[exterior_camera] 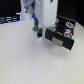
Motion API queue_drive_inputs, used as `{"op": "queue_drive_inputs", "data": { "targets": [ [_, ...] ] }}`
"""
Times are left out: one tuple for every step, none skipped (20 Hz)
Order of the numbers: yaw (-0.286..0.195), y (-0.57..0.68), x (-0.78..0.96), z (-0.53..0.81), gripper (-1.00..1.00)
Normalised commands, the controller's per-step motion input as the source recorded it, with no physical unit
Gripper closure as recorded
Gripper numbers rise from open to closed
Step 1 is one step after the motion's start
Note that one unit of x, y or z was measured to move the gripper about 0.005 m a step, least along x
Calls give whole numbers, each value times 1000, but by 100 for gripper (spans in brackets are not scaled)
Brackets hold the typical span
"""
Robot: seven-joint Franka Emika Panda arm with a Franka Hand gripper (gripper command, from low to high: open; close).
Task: Open the kcup holder, insert the kcup into the holder, and close the kcup holder
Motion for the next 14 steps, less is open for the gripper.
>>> {"op": "queue_drive_inputs", "data": {
  "targets": [
    [38,640,-20,488,100],
    [37,638,-21,499,100],
    [26,647,1,522,100],
    [26,657,10,488,100],
    [27,651,0,478,100],
    [25,642,-3,490,100],
    [29,635,-1,483,100],
    [34,638,3,455,100],
    [37,644,15,391,100],
    [34,657,23,282,100],
    [33,663,21,223,100],
    [32,663,11,214,100],
    [27,651,50,183,100],
    [31,651,32,141,100]
  ]
}}
